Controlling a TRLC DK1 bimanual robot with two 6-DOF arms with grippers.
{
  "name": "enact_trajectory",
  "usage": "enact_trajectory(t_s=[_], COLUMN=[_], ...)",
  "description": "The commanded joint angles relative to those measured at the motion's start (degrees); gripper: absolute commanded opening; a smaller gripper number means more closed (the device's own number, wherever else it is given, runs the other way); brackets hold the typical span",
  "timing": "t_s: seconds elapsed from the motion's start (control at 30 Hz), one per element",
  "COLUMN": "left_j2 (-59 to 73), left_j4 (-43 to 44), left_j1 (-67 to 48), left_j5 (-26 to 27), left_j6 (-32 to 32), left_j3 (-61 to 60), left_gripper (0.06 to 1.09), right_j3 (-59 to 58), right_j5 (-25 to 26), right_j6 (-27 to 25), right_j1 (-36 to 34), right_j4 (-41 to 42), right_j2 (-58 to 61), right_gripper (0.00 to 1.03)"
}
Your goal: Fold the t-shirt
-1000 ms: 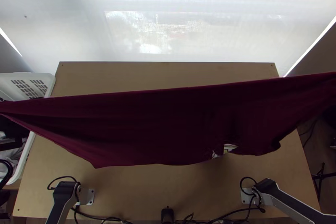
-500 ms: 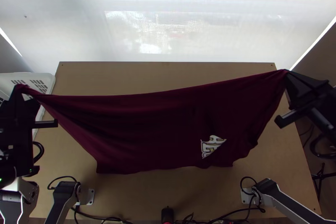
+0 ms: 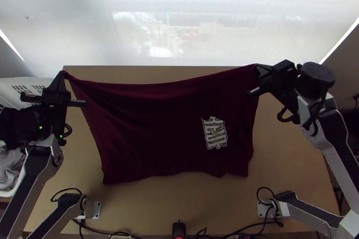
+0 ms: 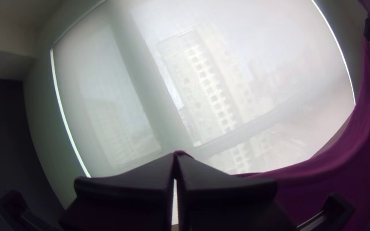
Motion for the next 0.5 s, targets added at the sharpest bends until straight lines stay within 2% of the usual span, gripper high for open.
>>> enact_trajectory(t_s=[0.0,0.17,0.47], left_j2=[18.2,28.0,39.9], left_j4=[4.7,4.7,4.9], left_j1=[0.8,0.2,-1.7], left_j5=[-2.1,-3.5,-4.7], left_j6=[-4.2,-7.3,-10.0], left_j3=[6.9,13.1,16.4], left_gripper=[0.09,0.09,0.09], right_j3=[-2.1,2.3,8.2], right_j5=[-3.0,-3.6,-3.5], right_j6=[-0.6,-1.1,0.1], right_j1=[-5.7,-8.2,-9.0], right_j4=[11.1,14.0,16.1], right_j2=[13.8,24.9,38.7], right_gripper=[0.03,0.03,0.03])
